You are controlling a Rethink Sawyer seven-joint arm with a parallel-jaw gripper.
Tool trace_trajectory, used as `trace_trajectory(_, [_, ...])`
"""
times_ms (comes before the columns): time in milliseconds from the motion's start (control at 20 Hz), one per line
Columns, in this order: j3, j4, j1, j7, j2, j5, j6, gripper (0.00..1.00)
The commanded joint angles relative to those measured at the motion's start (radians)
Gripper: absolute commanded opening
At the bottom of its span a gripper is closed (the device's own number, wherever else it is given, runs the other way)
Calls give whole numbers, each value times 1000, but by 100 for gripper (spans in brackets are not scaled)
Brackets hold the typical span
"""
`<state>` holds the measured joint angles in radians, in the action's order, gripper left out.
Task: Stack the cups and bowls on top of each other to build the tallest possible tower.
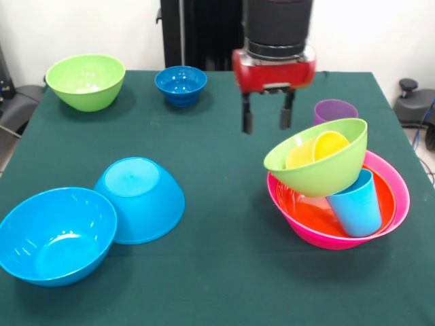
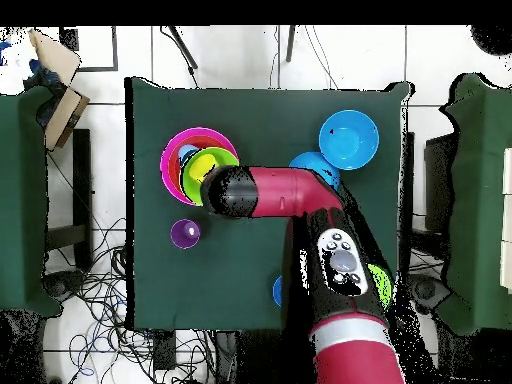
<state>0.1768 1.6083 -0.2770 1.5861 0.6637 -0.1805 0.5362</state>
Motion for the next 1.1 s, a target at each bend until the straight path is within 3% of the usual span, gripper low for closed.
trace_trajectory(50, [17,-87,16,150,-56,58,95,100])
trace_trajectory(250, [83,27,-50,40,29,67,140,100])
trace_trajectory(550, [112,136,-89,13,100,78,159,100])
trace_trajectory(1100, [87,144,-28,112,63,65,91,100])
